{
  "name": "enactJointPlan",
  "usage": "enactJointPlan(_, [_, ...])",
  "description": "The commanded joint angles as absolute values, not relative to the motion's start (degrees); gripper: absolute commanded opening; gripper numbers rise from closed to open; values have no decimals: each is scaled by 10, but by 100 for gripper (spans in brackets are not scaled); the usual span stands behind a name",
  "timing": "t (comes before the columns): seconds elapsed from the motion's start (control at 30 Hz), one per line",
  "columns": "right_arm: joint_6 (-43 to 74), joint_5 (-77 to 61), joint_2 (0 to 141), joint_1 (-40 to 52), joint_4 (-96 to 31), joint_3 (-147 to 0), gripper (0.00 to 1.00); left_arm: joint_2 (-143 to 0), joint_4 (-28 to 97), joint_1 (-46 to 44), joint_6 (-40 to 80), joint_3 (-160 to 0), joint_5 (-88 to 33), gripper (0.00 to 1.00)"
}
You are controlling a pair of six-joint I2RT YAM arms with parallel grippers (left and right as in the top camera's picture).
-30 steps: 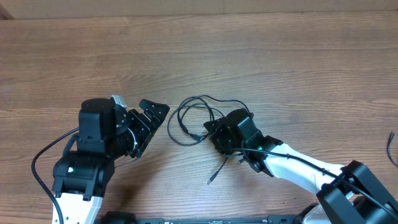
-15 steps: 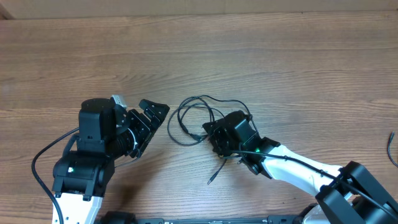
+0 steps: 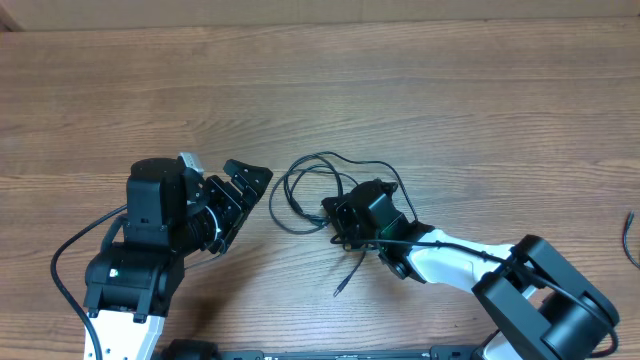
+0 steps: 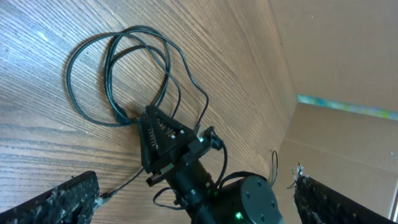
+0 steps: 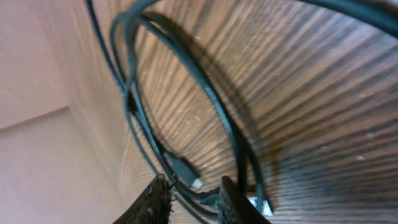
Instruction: Untangle cables
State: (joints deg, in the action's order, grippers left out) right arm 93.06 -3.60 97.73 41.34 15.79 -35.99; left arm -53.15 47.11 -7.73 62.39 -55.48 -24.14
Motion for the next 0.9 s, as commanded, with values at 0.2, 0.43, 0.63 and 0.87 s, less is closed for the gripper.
enactJointPlan(0.2, [886, -79, 982, 416, 142, -357, 33, -529, 470, -74, 613, -561, -235, 100])
enactJointPlan(0.43, [880, -82, 982, 416, 79, -357, 34, -529, 470, -74, 613, -561, -235, 100])
enactJointPlan(0.63, [742, -171, 982, 416, 87, -357, 22, -529, 469, -74, 613, -561, -235, 100])
enactJointPlan(0.87, [682, -236, 949, 385, 88, -357, 31, -529, 470, -74, 613, -561, -235, 100])
